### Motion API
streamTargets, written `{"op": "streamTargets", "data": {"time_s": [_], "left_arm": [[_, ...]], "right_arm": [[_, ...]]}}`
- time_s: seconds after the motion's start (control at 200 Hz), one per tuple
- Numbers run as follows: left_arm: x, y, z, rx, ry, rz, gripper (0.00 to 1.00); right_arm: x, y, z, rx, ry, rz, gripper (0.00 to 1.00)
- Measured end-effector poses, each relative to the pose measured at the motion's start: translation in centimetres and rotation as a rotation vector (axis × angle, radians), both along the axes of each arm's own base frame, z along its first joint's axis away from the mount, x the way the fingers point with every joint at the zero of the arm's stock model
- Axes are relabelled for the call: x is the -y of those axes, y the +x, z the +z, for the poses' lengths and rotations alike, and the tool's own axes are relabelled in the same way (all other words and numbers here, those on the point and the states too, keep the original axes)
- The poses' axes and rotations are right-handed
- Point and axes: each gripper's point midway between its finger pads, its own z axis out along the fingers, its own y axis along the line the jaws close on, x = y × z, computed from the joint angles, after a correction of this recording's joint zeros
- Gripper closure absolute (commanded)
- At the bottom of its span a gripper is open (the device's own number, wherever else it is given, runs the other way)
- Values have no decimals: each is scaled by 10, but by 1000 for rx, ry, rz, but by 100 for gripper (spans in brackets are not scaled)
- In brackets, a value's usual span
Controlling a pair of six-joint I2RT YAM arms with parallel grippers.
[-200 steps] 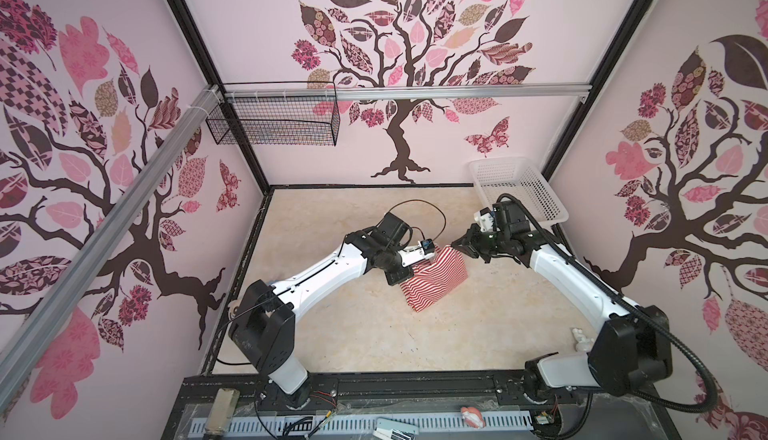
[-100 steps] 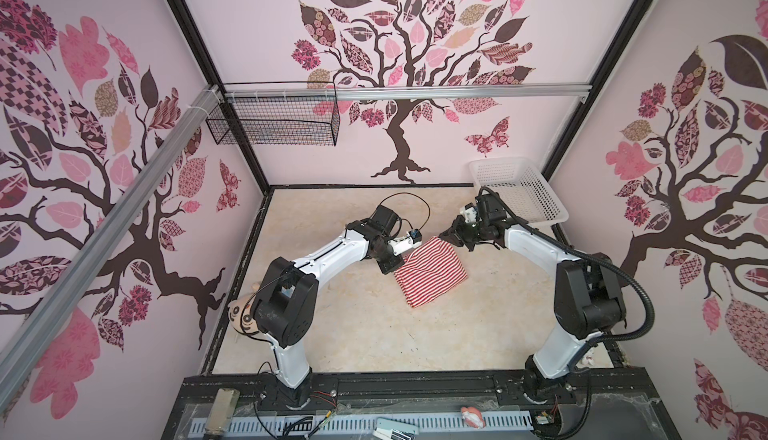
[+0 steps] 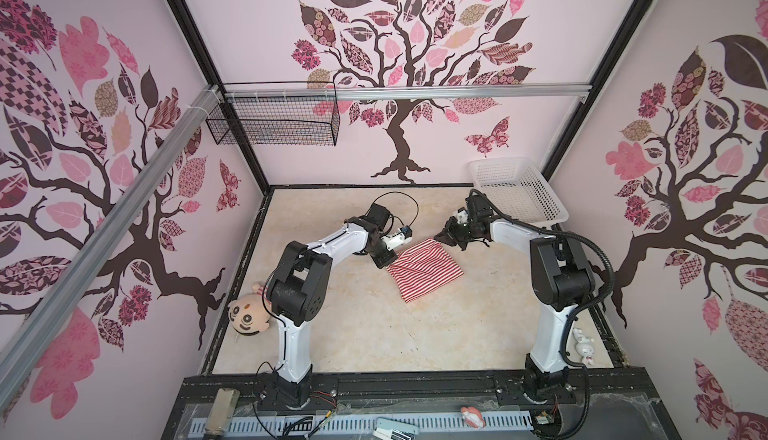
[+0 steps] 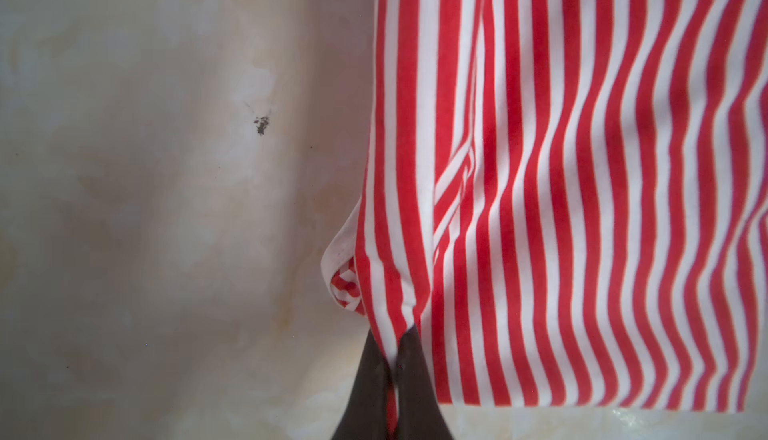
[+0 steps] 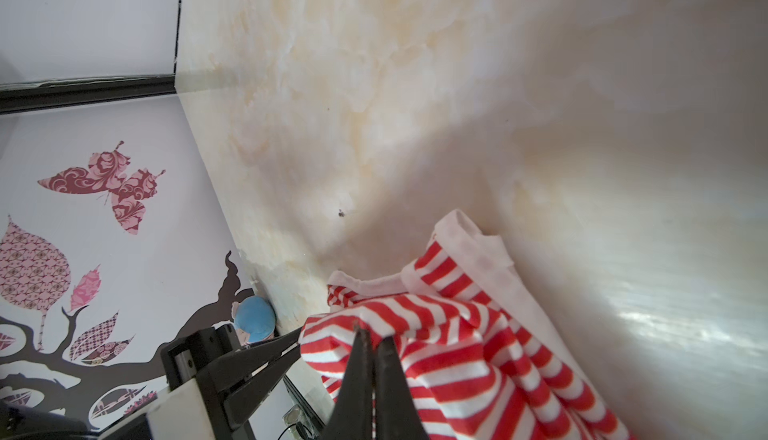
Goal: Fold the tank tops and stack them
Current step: 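Lay the folded half down onto the bundle with both grippers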
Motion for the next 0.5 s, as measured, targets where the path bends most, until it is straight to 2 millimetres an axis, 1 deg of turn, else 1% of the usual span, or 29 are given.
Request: {"op": "streamTargets", "data": {"time_s": [0.08, 0.2, 0.4, 0.5], "left_arm": [[0, 1, 0, 4, -2, 1, 100], [3, 6, 0, 14, -8, 6, 99], [5, 18, 5, 43, -23, 20, 98], [5, 21, 7, 51, -29, 25, 97]], "right_arm": [[2, 0, -7, -15, -3, -4, 100], [6, 2, -9, -19, -2, -12, 100], [12, 5, -6, -10, 2, -24, 100], [14, 3, 3, 5, 6, -28, 100]]}}
